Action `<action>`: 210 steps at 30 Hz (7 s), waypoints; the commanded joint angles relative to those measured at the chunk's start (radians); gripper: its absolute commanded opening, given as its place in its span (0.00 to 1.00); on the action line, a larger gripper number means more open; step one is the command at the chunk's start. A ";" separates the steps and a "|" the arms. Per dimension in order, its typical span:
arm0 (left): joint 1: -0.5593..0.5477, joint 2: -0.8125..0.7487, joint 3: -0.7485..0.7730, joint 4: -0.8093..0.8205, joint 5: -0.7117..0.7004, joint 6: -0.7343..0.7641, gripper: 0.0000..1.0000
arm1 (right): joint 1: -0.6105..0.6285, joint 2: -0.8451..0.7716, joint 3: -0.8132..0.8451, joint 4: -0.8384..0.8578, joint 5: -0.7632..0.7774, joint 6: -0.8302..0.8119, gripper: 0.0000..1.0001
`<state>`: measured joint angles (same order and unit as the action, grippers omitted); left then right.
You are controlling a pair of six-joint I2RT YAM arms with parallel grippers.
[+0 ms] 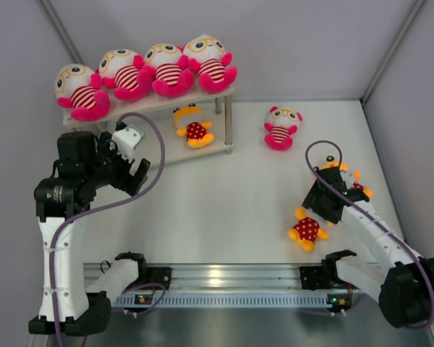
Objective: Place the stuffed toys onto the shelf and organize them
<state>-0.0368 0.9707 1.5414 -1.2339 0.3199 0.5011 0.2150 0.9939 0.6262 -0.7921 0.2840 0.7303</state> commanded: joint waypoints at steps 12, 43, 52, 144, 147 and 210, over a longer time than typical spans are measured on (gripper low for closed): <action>-0.005 -0.020 0.025 0.014 -0.053 0.005 0.91 | 0.607 0.669 0.565 0.430 -0.082 -0.281 0.72; -0.003 -0.007 0.017 0.013 -0.124 0.002 0.91 | 0.897 0.644 0.397 0.458 -0.008 -0.226 0.86; -0.003 -0.013 0.017 0.014 -0.177 -0.016 0.91 | 0.896 0.634 0.466 0.507 -0.075 -0.322 0.00; -0.018 -0.168 -0.277 -0.065 -0.378 0.111 0.89 | 0.833 1.603 1.752 0.922 -0.232 -0.080 0.00; -0.018 -0.165 -0.355 -0.059 -0.343 0.186 0.88 | 0.827 1.556 1.700 0.930 -0.226 0.013 0.00; 0.153 0.083 -0.896 1.083 -0.334 0.666 0.00 | 0.753 1.309 1.433 0.930 -0.349 0.206 0.62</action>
<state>0.1097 1.0439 0.6098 -0.2459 -0.0372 1.1946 0.9737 2.4538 2.0750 0.1146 -0.0765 1.0008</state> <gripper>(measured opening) 0.027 0.618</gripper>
